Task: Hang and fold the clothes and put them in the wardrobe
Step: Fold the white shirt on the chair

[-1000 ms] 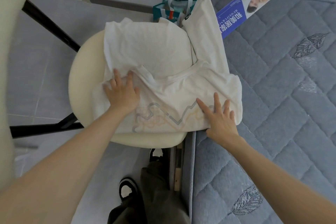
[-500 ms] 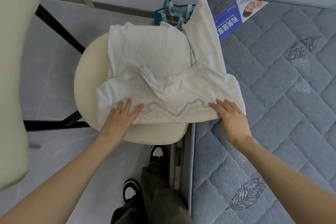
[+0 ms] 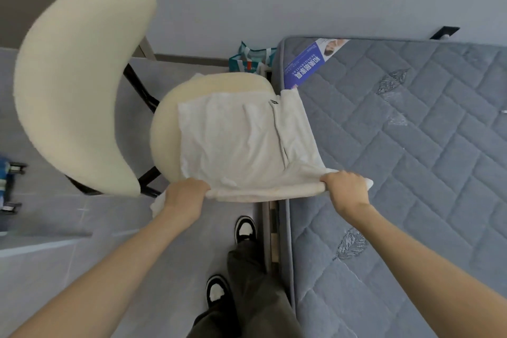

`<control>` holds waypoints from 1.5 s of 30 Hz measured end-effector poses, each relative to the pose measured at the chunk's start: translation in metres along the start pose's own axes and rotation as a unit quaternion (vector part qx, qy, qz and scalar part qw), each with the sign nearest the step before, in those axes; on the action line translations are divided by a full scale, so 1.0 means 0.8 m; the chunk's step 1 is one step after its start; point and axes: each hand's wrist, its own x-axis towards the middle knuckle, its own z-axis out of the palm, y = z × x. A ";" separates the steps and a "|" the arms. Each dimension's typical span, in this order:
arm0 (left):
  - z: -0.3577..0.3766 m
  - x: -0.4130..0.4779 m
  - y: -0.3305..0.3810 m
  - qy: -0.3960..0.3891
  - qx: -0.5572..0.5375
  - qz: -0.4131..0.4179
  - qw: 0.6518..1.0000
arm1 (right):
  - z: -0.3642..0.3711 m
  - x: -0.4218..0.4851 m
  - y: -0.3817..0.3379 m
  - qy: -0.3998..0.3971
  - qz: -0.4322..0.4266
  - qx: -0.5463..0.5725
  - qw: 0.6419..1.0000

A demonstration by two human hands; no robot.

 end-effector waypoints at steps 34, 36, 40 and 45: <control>-0.578 0.083 0.145 0.458 0.068 0.100 0.881 | -0.425 0.098 0.318 0.407 0.093 0.047 0.908; -0.548 0.091 0.153 0.438 0.061 0.125 0.888 | -0.393 0.088 0.318 0.377 0.097 0.046 0.920; -0.450 0.114 0.168 0.352 0.059 0.150 0.922 | -0.295 0.069 0.300 0.269 0.109 0.043 0.956; -0.295 0.142 0.170 0.212 0.127 0.154 0.957 | -0.151 0.037 0.249 0.131 0.113 0.056 0.983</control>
